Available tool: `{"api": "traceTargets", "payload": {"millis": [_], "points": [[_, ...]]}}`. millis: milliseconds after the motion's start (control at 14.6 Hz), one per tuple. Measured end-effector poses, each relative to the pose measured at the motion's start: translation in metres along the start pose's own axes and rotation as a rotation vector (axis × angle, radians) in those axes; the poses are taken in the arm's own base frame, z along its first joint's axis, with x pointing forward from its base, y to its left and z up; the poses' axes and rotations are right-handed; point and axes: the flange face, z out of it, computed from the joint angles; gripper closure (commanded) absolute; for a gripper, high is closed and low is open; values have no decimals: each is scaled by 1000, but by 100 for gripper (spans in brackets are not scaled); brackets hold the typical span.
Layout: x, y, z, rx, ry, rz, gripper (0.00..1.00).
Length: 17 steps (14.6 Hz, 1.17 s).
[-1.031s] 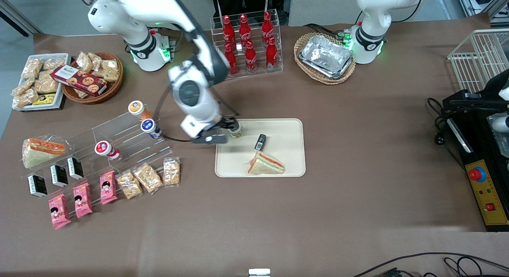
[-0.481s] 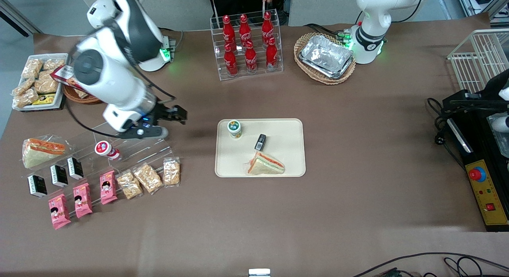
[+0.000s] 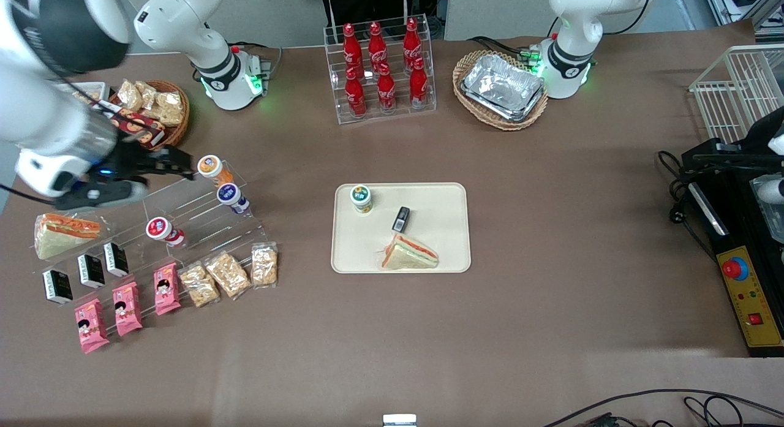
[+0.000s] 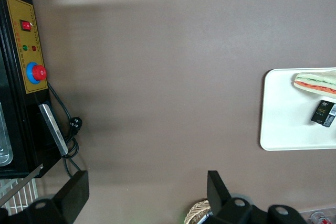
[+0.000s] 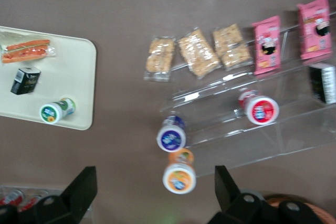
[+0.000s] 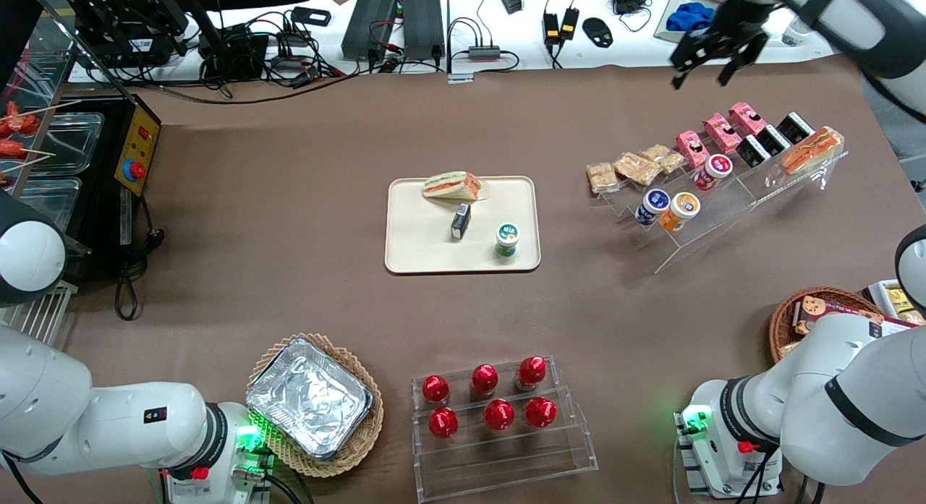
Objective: Place green gum on tray
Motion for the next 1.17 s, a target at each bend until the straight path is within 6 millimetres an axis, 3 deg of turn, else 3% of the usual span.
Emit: {"api": "traceTargets", "payload": {"millis": [275, 481, 756, 1168], "points": [[-6, 68, -24, -18, 19, -34, 0], [-12, 100, -37, -44, 35, -42, 0], [-15, 104, -48, -47, 39, -48, 0], [-17, 109, -48, -47, 26, -38, 0]]}}
